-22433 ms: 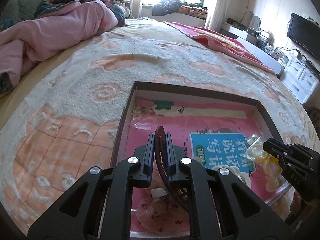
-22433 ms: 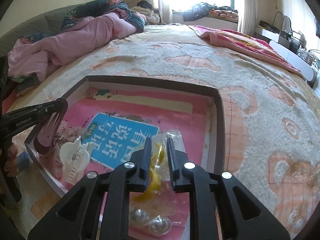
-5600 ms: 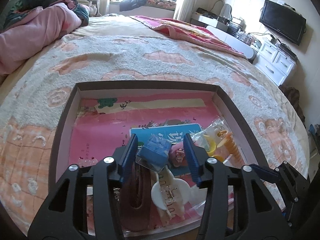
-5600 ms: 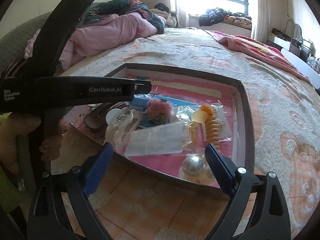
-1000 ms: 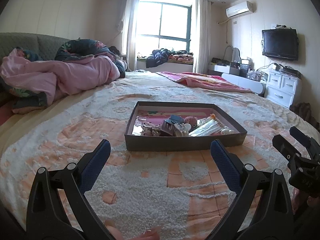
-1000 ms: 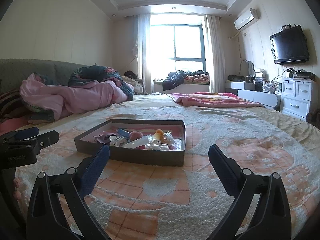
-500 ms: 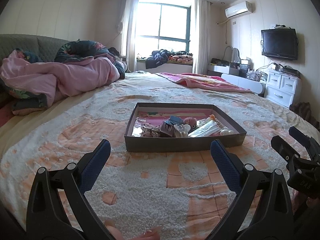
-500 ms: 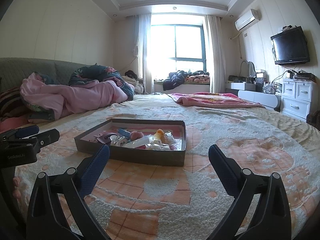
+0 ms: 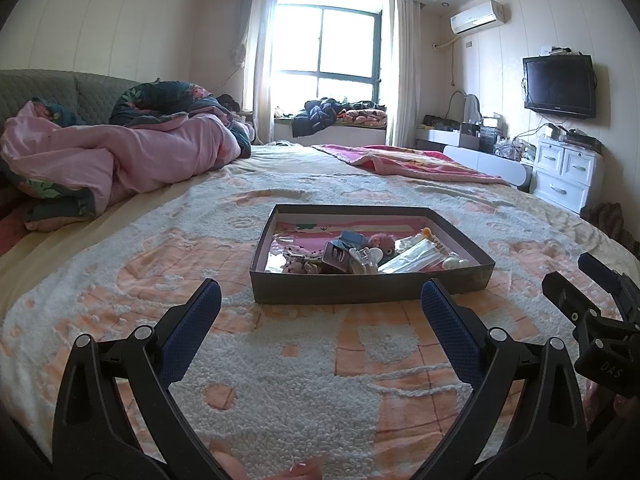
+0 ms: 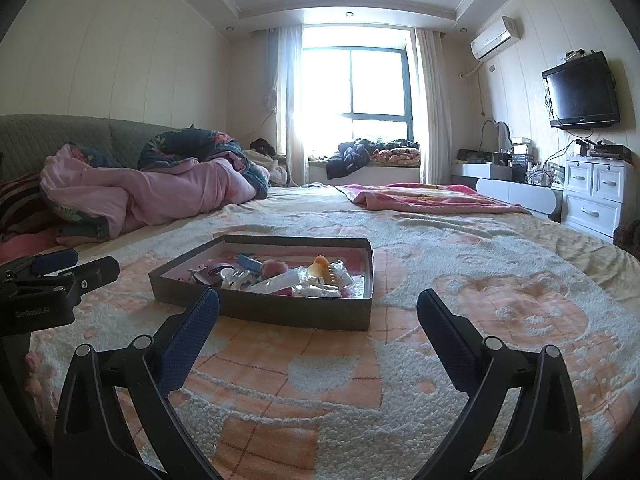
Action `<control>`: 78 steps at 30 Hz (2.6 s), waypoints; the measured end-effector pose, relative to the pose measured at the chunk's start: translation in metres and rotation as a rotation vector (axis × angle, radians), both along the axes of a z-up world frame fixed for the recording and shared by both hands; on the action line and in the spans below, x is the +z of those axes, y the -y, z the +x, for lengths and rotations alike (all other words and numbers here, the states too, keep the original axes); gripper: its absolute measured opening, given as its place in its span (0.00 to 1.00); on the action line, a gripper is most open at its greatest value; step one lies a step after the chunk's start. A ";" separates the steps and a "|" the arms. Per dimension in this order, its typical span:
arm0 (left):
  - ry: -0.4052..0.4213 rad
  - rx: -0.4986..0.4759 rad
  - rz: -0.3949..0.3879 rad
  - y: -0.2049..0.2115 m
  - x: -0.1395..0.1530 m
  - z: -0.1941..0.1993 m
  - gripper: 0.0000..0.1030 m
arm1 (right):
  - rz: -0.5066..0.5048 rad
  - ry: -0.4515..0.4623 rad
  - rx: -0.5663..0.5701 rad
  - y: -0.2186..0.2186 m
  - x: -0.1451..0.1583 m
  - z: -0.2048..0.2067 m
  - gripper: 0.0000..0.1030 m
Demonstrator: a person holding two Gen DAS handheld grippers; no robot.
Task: Organize jewelry
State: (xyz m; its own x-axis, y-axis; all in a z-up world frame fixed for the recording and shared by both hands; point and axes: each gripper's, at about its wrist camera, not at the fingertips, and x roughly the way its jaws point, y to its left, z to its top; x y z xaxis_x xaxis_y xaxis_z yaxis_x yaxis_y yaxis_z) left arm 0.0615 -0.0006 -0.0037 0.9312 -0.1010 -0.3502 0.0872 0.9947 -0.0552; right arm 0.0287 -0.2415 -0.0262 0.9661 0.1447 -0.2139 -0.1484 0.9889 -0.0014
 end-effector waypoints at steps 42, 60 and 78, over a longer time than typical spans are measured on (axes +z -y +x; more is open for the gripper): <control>0.000 0.004 0.005 0.000 -0.001 -0.001 0.89 | -0.002 0.001 0.001 -0.001 0.000 0.000 0.94; -0.004 0.003 0.008 -0.002 -0.002 0.000 0.89 | -0.008 0.003 -0.003 -0.001 -0.001 0.000 0.94; -0.085 0.065 -0.022 -0.021 -0.002 0.017 0.89 | 0.057 -0.047 -0.067 0.022 0.010 0.015 0.94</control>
